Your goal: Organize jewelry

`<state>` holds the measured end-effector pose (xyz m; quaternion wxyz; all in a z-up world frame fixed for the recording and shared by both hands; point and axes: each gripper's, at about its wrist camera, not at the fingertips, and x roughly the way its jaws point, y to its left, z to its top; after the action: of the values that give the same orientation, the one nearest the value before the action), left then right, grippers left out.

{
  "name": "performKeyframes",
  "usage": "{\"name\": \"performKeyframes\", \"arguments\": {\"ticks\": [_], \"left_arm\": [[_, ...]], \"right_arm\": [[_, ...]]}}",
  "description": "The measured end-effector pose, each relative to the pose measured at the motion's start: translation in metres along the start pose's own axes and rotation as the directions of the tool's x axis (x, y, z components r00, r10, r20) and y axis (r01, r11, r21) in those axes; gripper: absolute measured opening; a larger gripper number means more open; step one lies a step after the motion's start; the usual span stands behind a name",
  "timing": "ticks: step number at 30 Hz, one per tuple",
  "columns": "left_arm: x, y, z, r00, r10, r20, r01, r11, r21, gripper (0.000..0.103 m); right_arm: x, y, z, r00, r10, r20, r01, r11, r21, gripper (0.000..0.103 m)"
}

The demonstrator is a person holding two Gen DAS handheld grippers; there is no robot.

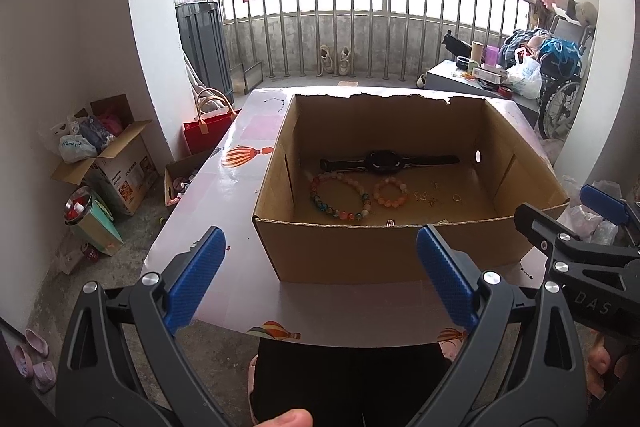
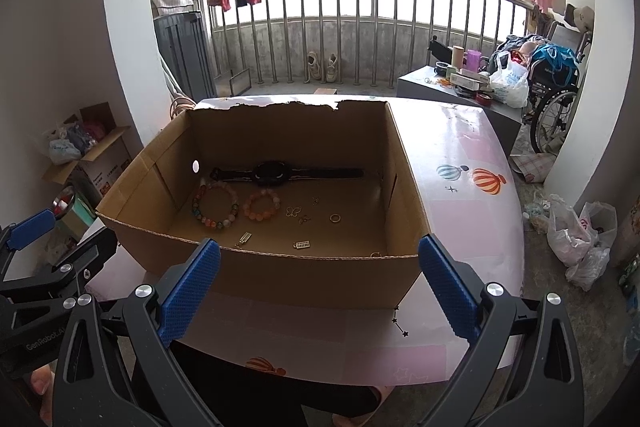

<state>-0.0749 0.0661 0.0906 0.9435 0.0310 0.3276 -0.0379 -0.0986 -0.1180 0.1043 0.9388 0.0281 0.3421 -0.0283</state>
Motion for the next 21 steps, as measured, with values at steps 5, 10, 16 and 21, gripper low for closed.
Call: {"name": "performKeyframes", "arguments": {"ticks": [5, 10, 16, 21], "left_arm": [[-0.023, 0.005, 0.001, 1.0, 0.0, 0.005, 0.0, 1.0, -0.027, 0.093], [-0.046, 0.012, -0.006, 1.0, 0.001, 0.016, -0.001, 0.999, -0.039, 0.094], [-0.039, 0.025, -0.018, 0.998, 0.038, -0.04, -0.041, 0.997, -0.07, 0.095], [-0.036, 0.029, -0.015, 0.997, 0.052, -0.05, -0.055, 0.995, -0.082, 0.095]], "right_arm": [[-0.019, 0.0, -0.004, 1.0, 0.017, -0.001, -0.017, 1.0, 0.006, 0.097], [-0.032, -0.003, -0.003, 0.999, 0.039, 0.013, -0.039, 0.999, 0.027, 0.097], [-0.038, 0.0, -0.004, 0.999, 0.041, 0.015, -0.041, 0.999, 0.017, 0.097], [-0.038, -0.002, 0.001, 0.999, 0.035, 0.004, -0.035, 0.999, 0.03, 0.097]]}}
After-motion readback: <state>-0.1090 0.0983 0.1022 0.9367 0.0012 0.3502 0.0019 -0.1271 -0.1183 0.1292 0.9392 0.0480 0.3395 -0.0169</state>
